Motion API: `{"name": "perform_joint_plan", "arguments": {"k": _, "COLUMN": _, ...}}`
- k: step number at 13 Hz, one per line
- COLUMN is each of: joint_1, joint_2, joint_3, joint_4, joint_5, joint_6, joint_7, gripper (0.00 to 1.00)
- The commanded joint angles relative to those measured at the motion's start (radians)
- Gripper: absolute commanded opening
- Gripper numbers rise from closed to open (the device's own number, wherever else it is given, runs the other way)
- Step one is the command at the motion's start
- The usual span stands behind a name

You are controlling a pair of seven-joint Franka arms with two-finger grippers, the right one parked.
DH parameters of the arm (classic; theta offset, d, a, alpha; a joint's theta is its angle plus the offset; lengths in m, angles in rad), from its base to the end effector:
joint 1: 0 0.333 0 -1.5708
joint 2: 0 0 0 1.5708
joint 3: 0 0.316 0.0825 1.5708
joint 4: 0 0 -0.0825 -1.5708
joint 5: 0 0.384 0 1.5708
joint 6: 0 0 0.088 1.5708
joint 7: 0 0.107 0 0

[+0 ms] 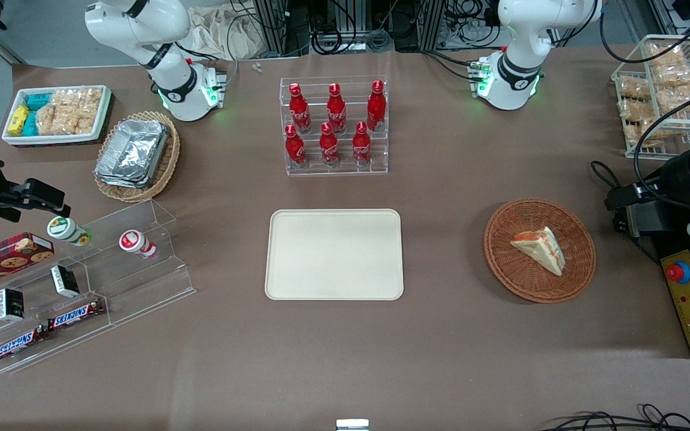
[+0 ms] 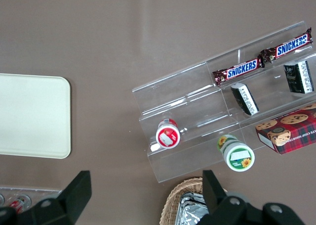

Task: Place sandwich from basket to tray
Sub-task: 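Move the left gripper down over the wrapped sandwich in the wicker basket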

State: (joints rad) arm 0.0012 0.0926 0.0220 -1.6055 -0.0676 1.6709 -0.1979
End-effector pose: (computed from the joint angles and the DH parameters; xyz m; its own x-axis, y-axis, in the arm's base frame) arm 0.5878 0.0065 0.5640 0.9735 0.2254 -0.0396 0.2275 -0.9720 0.0583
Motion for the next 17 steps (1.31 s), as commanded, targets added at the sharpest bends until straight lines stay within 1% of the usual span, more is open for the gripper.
{"name": "perform_joint_plan", "arguments": {"k": 1, "joint_1": 0.0, "joint_2": 0.025, "joint_3": -0.007, "joint_4": 0.035, "joint_5": -0.008, "joint_6": -0.027, "joint_7": -0.014, "gripper": 1.0}}
{"name": "perform_joint_plan", "arguments": {"k": 6, "joint_1": -0.006, "joint_2": 0.065, "joint_3": -0.011, "joint_4": 0.029, "joint_5": 0.002, "joint_6": 0.001, "joint_7": -0.067, "gripper": 1.0}}
{"name": "perform_joint_plan", "arguments": {"k": 8, "joint_1": -0.006, "joint_2": 0.081, "joint_3": -0.011, "joint_4": -0.026, "joint_5": 0.003, "joint_6": 0.07, "joint_7": -0.229, "gripper": 0.99}}
{"name": "perform_joint_plan", "arguments": {"k": 11, "joint_1": -0.01, "joint_2": 0.105, "joint_3": -0.013, "joint_4": -0.143, "joint_5": 0.008, "joint_6": 0.225, "joint_7": -0.429, "gripper": 1.0}}
{"name": "perform_joint_plan", "arguments": {"k": 13, "joint_1": -0.033, "joint_2": 0.133, "joint_3": -0.013, "joint_4": -0.172, "joint_5": 0.075, "joint_6": 0.245, "joint_7": -0.541, "gripper": 1.0}}
{"name": "perform_joint_plan", "arguments": {"k": 14, "joint_1": -0.041, "joint_2": 0.154, "joint_3": -0.013, "joint_4": -0.18, "joint_5": 0.093, "joint_6": 0.266, "joint_7": -0.602, "gripper": 1.0}}
{"name": "perform_joint_plan", "arguments": {"k": 17, "joint_1": -0.061, "joint_2": 0.19, "joint_3": -0.013, "joint_4": -0.246, "joint_5": 0.095, "joint_6": 0.39, "joint_7": -0.725, "gripper": 1.0}}
